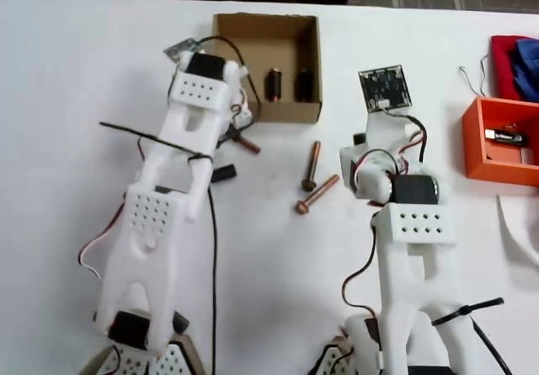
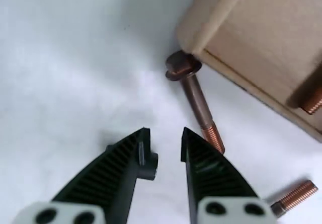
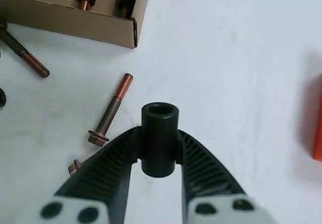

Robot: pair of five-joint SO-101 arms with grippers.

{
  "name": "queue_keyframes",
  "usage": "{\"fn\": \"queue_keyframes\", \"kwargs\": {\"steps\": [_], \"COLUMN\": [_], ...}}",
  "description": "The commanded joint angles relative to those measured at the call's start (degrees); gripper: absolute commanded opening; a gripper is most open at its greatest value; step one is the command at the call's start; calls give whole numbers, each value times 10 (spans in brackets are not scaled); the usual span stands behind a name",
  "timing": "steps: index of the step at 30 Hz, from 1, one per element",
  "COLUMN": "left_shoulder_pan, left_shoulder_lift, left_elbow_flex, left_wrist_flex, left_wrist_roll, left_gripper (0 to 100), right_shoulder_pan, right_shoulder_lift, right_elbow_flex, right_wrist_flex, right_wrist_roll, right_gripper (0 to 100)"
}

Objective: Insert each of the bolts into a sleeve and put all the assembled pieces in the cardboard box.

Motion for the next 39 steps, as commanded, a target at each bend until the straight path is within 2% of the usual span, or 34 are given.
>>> {"fn": "queue_keyframes", "kwargs": {"steps": [1, 12, 15, 21, 25, 28, 32, 39], "left_shoulder_pan": [4, 16, 16, 11, 11, 11, 11, 13], "left_shoulder_lift": [-5, 1, 29, 77, 78, 77, 77, 77], "left_elbow_flex": [-23, -23, -24, -29, -29, -34, -83, -219], "left_wrist_flex": [-3, -79, -78, -81, -73, -42, 19, 26], "left_wrist_roll": [4, 9, 34, 37, 37, 37, 33, -10], "left_gripper": [132, 130, 131, 129, 124, 20, 24, 26], "right_shoulder_pan": [0, 0, 0, 0, 0, 1, 1, 1], "right_shoulder_lift": [0, 0, 0, 0, 0, 0, 0, -1], "right_elbow_flex": [-3, -3, -3, -3, -3, -2, -2, 25], "right_wrist_flex": [-4, -4, -4, -4, -4, -4, -4, -38], "right_wrist_roll": [-4, -4, -4, -4, -4, -3, -2, 0], "right_gripper": [22, 22, 22, 22, 22, 22, 22, 22]}}
